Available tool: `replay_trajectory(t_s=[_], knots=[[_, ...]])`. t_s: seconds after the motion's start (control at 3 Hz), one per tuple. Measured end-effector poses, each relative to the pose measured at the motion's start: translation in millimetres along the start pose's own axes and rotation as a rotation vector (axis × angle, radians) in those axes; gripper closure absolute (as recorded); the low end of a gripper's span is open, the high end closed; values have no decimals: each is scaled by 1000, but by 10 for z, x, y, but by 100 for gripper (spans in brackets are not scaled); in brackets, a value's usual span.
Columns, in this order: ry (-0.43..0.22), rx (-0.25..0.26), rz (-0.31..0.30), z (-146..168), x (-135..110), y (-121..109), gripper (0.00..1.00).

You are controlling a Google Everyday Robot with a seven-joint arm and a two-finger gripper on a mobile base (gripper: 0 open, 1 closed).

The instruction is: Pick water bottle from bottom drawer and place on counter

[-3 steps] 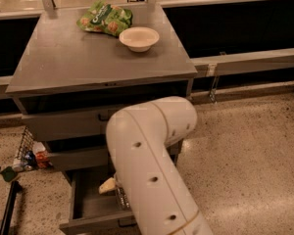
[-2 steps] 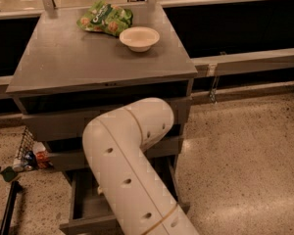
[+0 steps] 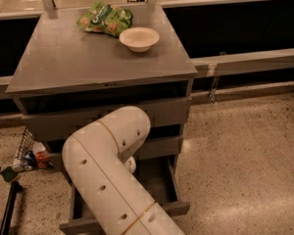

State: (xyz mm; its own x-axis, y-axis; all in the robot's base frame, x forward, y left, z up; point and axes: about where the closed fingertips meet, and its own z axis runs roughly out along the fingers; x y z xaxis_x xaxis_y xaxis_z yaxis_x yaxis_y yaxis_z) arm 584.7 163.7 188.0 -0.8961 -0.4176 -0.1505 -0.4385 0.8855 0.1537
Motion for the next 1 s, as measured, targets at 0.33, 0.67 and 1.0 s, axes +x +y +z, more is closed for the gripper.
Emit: replay_trajectory(t_s=[0.33, 0.67, 1.0], knots=[[-4, 19, -42, 220, 35, -34, 0], [-27, 38, -30, 281, 66, 83, 0], [-6, 65, 50, 396, 386, -33, 24]])
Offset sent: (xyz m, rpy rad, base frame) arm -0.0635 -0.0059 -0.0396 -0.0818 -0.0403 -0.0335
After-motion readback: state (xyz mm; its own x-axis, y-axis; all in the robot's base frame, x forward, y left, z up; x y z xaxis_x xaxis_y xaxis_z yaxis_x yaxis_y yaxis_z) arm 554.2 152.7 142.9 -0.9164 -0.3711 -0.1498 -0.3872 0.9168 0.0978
